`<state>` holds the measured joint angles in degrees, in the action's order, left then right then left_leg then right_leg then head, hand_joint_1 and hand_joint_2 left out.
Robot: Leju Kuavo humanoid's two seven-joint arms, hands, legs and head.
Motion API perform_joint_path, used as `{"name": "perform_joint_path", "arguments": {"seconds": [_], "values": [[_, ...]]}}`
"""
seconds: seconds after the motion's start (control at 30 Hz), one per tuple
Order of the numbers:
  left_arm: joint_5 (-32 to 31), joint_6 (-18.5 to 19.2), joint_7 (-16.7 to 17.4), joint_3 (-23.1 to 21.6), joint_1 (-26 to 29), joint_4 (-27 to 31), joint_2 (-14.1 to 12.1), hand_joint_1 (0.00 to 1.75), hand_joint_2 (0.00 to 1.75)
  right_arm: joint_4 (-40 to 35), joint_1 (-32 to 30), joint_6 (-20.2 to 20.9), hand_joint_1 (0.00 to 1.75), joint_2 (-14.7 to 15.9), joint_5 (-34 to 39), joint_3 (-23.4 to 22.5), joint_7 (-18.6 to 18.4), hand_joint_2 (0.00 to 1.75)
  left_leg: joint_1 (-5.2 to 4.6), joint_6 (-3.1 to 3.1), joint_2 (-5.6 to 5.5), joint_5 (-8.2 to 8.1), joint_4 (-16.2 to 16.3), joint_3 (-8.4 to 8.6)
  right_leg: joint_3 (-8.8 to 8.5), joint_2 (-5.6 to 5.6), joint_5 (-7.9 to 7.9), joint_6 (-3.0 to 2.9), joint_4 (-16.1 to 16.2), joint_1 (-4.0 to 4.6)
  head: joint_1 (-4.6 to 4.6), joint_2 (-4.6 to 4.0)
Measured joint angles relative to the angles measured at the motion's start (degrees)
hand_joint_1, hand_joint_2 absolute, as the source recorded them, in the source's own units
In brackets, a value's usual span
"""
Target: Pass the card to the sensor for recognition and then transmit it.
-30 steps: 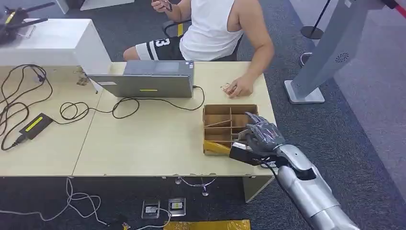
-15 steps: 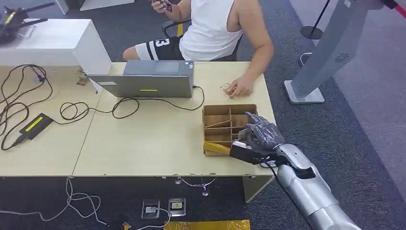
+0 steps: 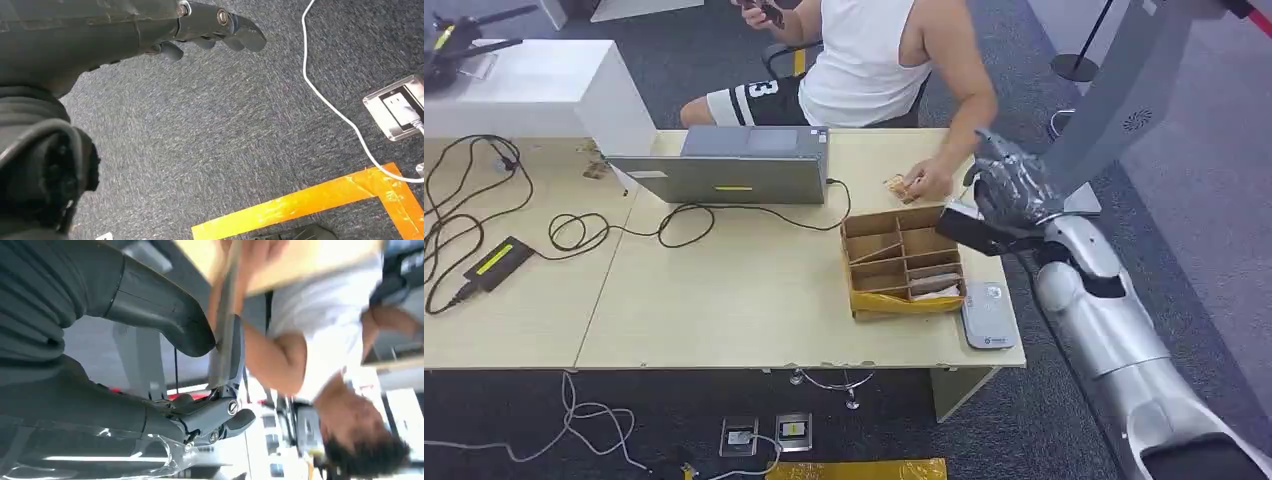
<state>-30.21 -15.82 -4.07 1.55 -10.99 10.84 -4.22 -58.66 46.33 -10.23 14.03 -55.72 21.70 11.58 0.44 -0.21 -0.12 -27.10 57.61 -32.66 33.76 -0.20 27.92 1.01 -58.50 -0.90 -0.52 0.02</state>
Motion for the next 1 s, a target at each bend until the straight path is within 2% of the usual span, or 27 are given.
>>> {"name": "perform_joint_path", "arguments": {"seconds": [0.2,0.53,0.57,0.6,0.67,1.0], "values": [[-0.68,0.2,0.0,-0.66,-0.06,0.0,0.09,0.0,0.0,0.33,7.56,0.72,1.75,0.55,1.62,-0.59,2.28,1.75,0.01,0.0,0.0,-0.01,-0.01,-0.01,0.0,0.0,0.01,0.0,0.0,0.01,0.0,0.0],[-0.85,0.35,0.0,-0.9,-0.18,0.0,0.11,0.0,0.0,0.88,8.86,0.46,1.75,0.48,1.64,-0.39,2.69,1.75,0.02,0.0,-0.01,-0.01,-0.01,-0.03,0.0,-0.05,0.01,-0.01,0.0,0.02,0.0,0.0],[-1.14,0.55,0.0,-1.22,-0.38,0.02,0.15,0.0,0.0,2.36,9.87,0.66,1.75,0.26,1.64,0.09,3.26,1.75,0.02,0.0,-0.02,-0.01,-0.02,-0.05,0.0,-0.05,0.01,-0.01,-0.01,0.02,0.0,0.0],[-1.73,1.03,0.0,-1.88,-0.91,0.13,0.26,0.0,0.0,8.73,12.61,1.03,1.75,-0.85,0.35,1.25,5.09,1.75,0.02,0.0,-0.03,0.0,-0.02,-0.05,-0.01,-0.08,0.01,-0.01,-0.01,0.01,-0.02,0.0],[-1.81,1.16,0.0,-1.99,-1.03,0.15,0.31,0.0,0.0,11.57,13.7,0.87,1.75,-1.2,-0.5,1.73,5.49,1.75,0.02,0.0,-0.07,0.0,-0.01,-0.06,-0.01,-0.1,0.01,-0.01,-0.01,0.01,-0.02,-0.02],[-2.36,2.05,0.0,-3.45,-1.52,0.17,0.28,0.0,0.0,26.82,18.73,3.21,1.75,-1.84,-5.01,4.48,2.1,1.75,0.02,0.0,-0.09,0.0,-0.01,-0.06,-0.01,-0.11,0.01,-0.01,0.0,0.01,0.02,0.0]]}}
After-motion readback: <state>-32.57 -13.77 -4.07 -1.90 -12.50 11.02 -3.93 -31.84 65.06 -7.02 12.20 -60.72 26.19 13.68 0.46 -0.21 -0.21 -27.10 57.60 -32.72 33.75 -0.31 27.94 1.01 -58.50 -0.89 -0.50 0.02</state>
